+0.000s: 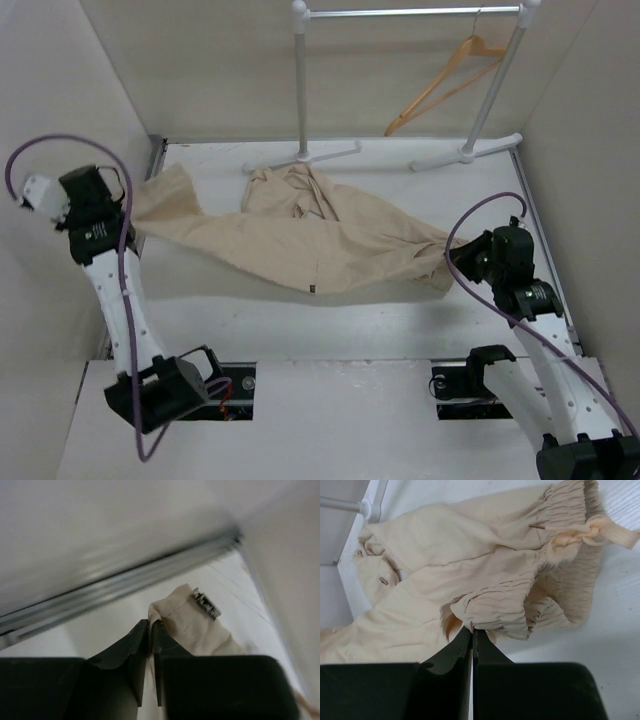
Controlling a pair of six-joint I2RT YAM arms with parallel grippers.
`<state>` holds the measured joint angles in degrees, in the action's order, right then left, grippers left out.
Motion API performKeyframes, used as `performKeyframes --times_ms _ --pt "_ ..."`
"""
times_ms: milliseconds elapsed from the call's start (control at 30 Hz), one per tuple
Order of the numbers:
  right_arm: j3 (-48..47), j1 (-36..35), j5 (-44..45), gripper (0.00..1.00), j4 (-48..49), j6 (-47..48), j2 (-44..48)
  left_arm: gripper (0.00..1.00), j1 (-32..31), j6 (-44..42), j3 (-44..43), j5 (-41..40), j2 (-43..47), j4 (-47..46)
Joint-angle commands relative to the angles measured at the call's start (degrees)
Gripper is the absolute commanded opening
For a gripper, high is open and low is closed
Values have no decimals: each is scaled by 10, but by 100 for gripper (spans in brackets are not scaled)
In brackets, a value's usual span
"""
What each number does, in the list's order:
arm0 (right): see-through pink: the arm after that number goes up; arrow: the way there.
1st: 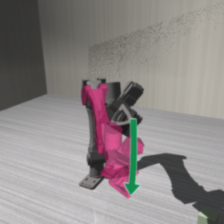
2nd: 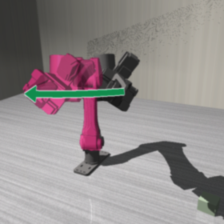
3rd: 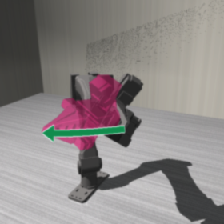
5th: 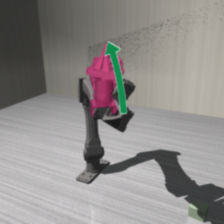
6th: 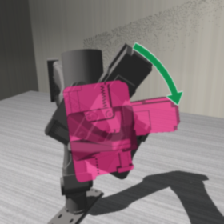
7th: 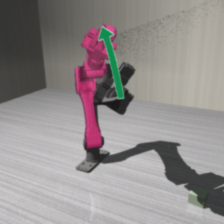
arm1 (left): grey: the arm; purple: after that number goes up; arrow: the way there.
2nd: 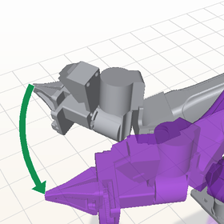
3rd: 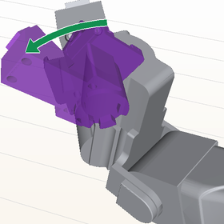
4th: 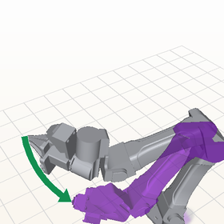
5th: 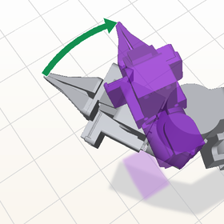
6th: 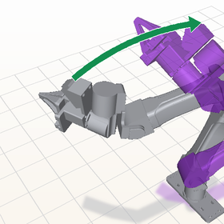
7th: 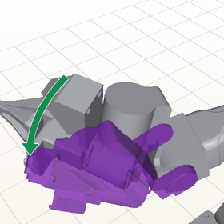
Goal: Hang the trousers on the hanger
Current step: Flatten out the trousers at the center of the board.
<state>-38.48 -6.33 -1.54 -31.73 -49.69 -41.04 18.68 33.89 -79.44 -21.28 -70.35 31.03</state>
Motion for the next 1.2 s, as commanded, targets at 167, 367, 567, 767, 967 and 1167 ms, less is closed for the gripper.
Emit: performKeyframes --times_ms 167,367,567,767,967,1167 --pt "-1 -10 0 2 -17 11 13 49 112 74 210 20 -49 -1" --pt "-11 -14 3 3 -22 28 19 51 127 84 206 43 -50 -4" --pt "10 -13 -2 3 -25 29 25 50 63 72 232 5 5 15" --pt "30 -11 -2 3 -26 31 24 53 -106 -9 261 -49 -46 11" --pt "28 22 -14 3 -38 36 18 54 -100 -20 257 -56 -110 -23" --pt "36 14 -11 3 -25 27 16 51 -81 -14 248 -26 -162 -16"
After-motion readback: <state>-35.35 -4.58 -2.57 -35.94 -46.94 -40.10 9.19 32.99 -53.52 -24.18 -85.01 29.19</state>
